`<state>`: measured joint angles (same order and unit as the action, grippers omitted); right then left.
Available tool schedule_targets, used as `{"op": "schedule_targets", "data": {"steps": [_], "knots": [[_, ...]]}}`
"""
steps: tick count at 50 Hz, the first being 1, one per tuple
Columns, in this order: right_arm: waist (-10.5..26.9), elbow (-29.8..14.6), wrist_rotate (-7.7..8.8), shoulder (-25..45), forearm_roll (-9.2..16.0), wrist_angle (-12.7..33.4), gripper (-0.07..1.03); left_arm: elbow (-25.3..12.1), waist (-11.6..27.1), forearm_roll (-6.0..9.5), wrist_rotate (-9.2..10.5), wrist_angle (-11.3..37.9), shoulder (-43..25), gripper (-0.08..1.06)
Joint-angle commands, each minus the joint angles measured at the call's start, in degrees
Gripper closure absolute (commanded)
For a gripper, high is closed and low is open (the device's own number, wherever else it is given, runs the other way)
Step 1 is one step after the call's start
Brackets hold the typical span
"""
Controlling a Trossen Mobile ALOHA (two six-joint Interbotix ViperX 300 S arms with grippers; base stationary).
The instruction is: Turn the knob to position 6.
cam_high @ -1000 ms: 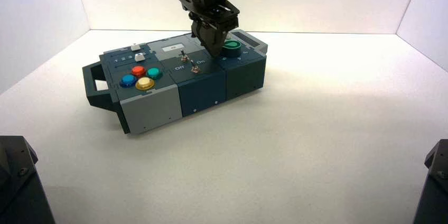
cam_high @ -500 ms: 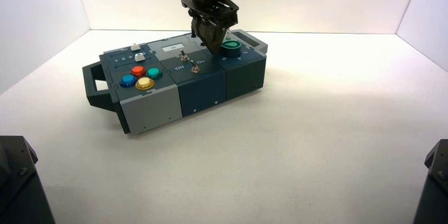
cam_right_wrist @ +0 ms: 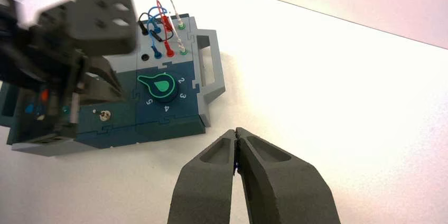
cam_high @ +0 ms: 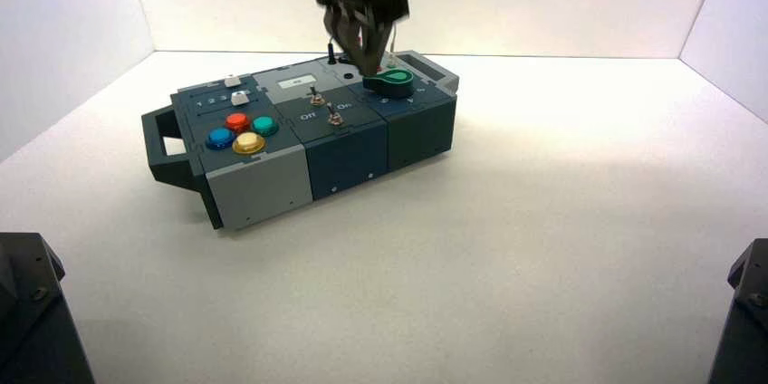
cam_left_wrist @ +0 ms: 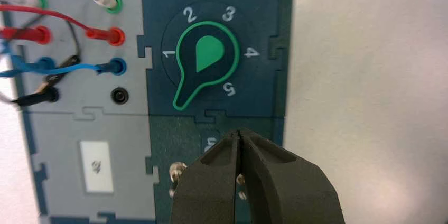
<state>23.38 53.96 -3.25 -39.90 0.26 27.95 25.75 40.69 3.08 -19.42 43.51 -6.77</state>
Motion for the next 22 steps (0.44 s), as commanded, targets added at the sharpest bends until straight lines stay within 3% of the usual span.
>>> {"op": "schedule_targets", "data": {"steps": [1, 13, 22], "knots": [[-0.3, -1.8, -0.26, -0.3, 0.3, -0.4, 0.99, -0.1, -0.2, 0.0, 0.97, -0.3, 5.6, 1.01], [-0.2, -1.8, -0.26, -0.2, 0.7, -0.1, 0.99, 1.4, -0.2, 0.09, 3.52, -0.9, 13.7, 1.01], [0.4, -1.8, -0.26, 1.2, 1.1, -0.1, 0.99, 2.5, -0.2, 0.09, 4.39, -1.4, 15.5, 1.01]]}}
